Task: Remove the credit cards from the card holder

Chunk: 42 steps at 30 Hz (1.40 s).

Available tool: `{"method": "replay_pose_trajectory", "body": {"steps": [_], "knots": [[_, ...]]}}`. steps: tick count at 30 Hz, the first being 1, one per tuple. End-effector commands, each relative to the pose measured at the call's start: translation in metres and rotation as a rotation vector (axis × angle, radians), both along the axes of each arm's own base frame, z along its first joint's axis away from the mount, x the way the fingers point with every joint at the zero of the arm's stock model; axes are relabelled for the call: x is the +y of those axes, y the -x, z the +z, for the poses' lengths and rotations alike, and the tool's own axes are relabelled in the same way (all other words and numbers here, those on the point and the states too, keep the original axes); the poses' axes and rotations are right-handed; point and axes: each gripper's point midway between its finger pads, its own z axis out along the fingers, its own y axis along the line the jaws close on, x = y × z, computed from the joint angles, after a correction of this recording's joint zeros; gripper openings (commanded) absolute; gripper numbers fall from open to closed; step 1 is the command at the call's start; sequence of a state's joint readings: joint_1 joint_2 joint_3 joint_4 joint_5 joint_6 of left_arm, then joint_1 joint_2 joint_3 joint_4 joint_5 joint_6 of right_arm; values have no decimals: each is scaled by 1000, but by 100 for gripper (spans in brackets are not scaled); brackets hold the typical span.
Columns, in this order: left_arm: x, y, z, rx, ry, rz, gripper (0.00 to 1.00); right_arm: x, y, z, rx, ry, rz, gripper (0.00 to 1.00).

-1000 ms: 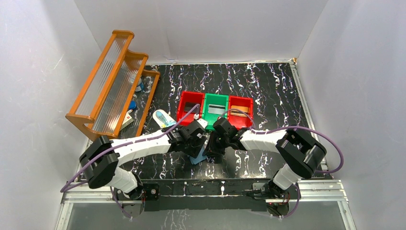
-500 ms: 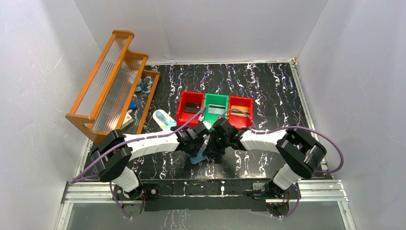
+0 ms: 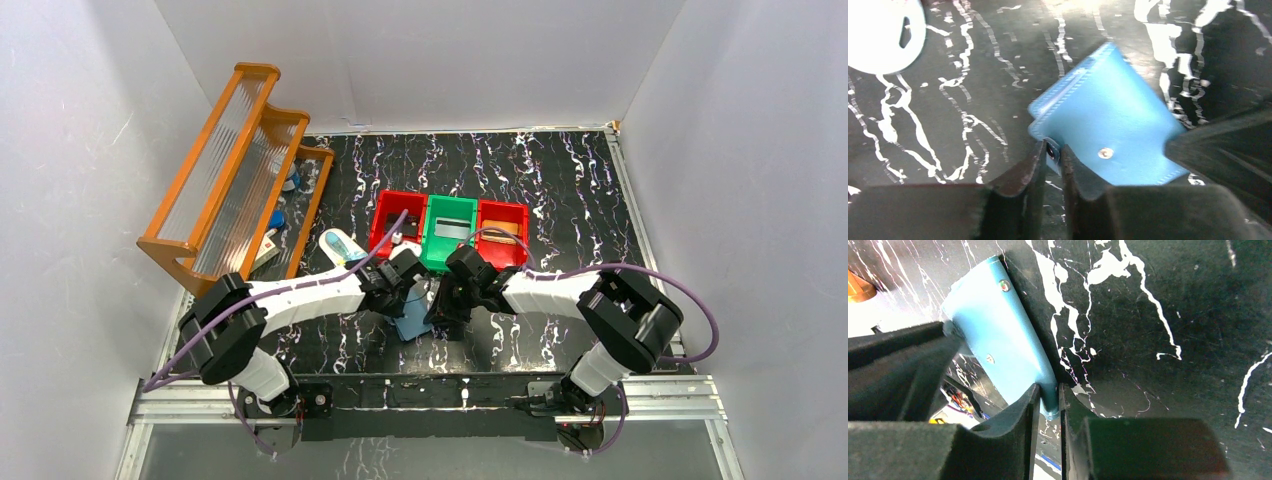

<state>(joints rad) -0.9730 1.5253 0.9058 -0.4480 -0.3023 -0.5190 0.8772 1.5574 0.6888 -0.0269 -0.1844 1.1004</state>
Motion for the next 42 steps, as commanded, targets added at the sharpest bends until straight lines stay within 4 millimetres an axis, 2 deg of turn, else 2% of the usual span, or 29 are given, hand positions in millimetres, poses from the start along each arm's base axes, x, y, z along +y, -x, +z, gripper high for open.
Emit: {"method": "replay_pose_trajectory", "body": {"steps": [1, 4, 10, 16, 21, 26, 30, 34, 42], "knots": [[33, -6, 5, -42, -56, 101, 13, -23, 8, -14, 27, 90, -16, 26], [30, -5, 7, -37, -32, 95, 17, -22, 8, -14, 28, 87, -16, 26], [25, -1, 9, -30, 14, 95, 42, -22, 8, -14, 27, 87, -15, 27], [28, 6, 4, 9, 41, 187, 47, -22, 7, -12, 25, 85, -15, 27], [34, 4, -5, 23, 35, 273, 45, -21, 7, -10, 22, 81, -13, 27], [43, -4, -3, 8, 29, 328, 40, -21, 7, -10, 22, 83, -14, 27], [45, -2, -4, 25, 55, 337, 30, -22, 7, -9, 22, 82, -18, 27], [39, 5, -13, 70, 85, 320, 21, -22, 7, -9, 20, 82, -19, 28], [30, 8, -10, 93, 133, 310, 17, -21, 7, -9, 22, 82, -16, 28]]}}
